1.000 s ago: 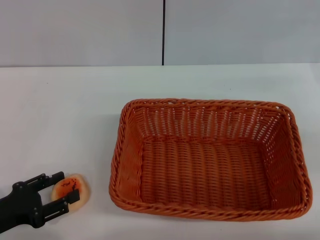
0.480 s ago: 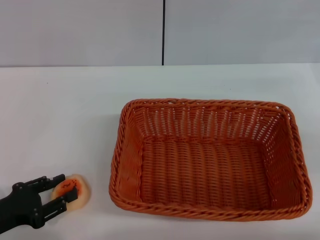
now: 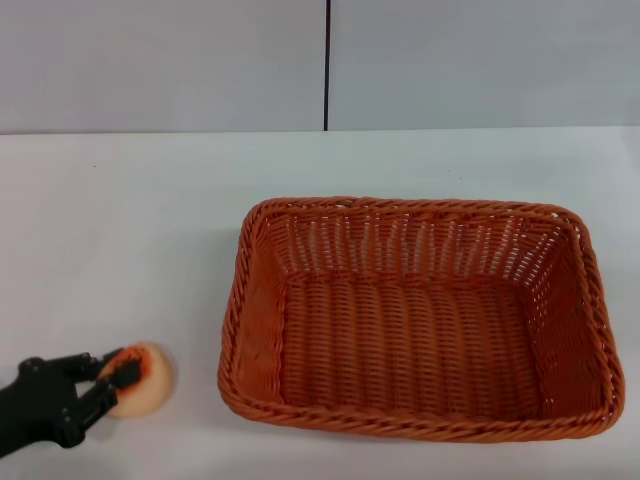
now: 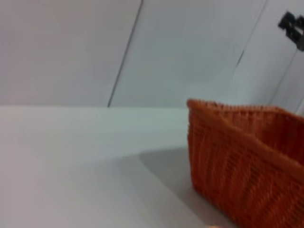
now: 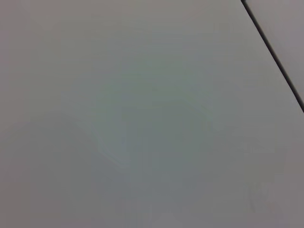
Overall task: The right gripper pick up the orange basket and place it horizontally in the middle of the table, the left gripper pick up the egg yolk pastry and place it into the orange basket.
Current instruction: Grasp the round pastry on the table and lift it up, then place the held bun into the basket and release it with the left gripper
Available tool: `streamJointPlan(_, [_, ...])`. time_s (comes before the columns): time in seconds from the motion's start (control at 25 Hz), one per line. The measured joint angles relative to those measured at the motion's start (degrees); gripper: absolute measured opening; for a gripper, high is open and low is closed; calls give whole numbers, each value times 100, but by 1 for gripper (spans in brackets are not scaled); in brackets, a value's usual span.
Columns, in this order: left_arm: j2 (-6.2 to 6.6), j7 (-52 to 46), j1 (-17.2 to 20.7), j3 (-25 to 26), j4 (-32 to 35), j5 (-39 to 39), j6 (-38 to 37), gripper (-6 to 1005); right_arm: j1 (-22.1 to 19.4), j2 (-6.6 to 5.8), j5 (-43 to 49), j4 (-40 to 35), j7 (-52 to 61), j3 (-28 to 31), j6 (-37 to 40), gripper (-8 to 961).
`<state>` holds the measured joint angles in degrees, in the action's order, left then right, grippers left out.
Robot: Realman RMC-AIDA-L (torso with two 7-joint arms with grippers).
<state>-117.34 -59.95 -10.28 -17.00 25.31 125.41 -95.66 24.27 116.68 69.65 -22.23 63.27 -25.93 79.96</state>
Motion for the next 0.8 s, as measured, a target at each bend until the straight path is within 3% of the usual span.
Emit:
streamJointPlan(0.12, [6, 8, -17, 323, -1, -111, -184, 181, -11, 8, 9, 8, 5, 0, 21, 333])
streamJointPlan(0.16, [1, -6, -69, 697, 0, -266, -308, 159, -23, 13, 11, 12, 9, 0, 29, 333])
streamJointPlan(0.4, [-38, -34, -278, 1293, -150, -913, -504, 115, -50, 21, 12, 19, 26, -3, 33, 333])
streamJointPlan(0.64, [-48, -34, -783, 1223, -494, -1184, -906, 77, -75, 31, -7, 136, 28, -7, 65, 333])
streamJointPlan(0.8, [-59, -5, -1182, 689, -854, -1144, -1035, 74, -130, 32, -12, 157, 28, 17, 117, 333])
